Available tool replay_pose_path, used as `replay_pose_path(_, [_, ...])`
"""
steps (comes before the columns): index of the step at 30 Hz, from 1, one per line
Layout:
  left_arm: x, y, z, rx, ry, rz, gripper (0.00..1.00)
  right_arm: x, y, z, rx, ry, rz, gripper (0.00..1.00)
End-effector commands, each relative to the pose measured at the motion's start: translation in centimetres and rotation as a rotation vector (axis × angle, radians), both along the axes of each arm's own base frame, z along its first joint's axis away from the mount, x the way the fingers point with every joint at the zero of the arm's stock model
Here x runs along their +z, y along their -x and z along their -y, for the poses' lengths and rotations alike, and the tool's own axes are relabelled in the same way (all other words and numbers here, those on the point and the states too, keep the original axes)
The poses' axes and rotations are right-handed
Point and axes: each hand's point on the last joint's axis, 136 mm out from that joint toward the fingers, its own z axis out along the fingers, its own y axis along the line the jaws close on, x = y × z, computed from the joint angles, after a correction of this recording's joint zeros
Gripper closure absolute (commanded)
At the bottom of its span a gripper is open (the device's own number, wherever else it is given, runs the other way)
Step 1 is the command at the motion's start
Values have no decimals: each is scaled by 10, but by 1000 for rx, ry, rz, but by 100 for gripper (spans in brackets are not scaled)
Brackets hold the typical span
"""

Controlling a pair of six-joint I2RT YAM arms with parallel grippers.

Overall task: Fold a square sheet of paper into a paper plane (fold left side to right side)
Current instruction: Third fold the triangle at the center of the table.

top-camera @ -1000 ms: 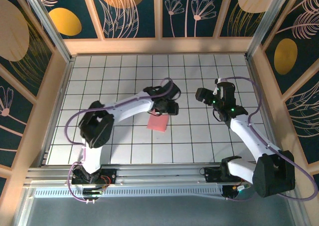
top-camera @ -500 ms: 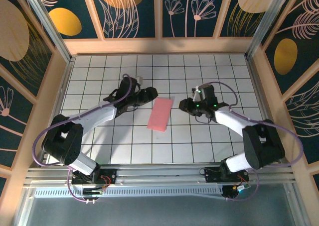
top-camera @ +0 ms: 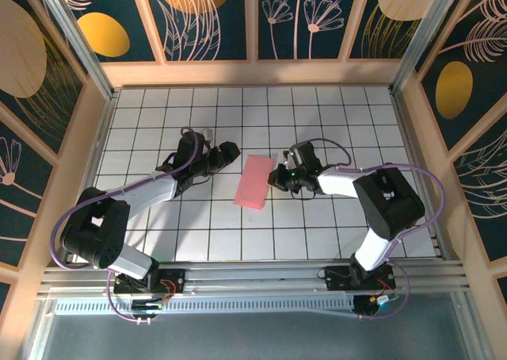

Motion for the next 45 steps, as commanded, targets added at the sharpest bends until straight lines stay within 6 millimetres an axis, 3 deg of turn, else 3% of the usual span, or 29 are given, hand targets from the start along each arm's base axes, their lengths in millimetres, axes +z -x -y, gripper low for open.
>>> replay_pose_path(1, [0, 0, 0, -7, 0, 9, 29, 6, -15, -11, 10, -15, 50, 100])
replay_pose_path(12, [-15, 7, 2, -73, -63, -41, 31, -33, -5, -2, 93, 114, -11, 100])
replay_pose_path(19, [-40, 31, 17, -219, -73, -124, 48, -50, -6, 17, 217, 225, 12, 100])
replay_pose_path(24, [-62, 45, 21, -260, -121, -186, 55, -56, -10, 29, 291, 258, 39, 100])
replay_pose_path(31, [-81, 57, 35, -317, -138, -244, 63, -53, -10, 23, 316, 233, 61, 100])
replay_pose_path(32, [-91, 59, 36, -323, -142, -270, 65, -52, -10, 22, 315, 232, 62, 100])
replay_pose_path(38, [-99, 53, 40, -321, -160, -282, 72, -52, -9, 21, 315, 234, 63, 100])
replay_pose_path(45, [-107, 49, 42, -316, -181, -299, 71, -51, -10, 22, 312, 240, 70, 100])
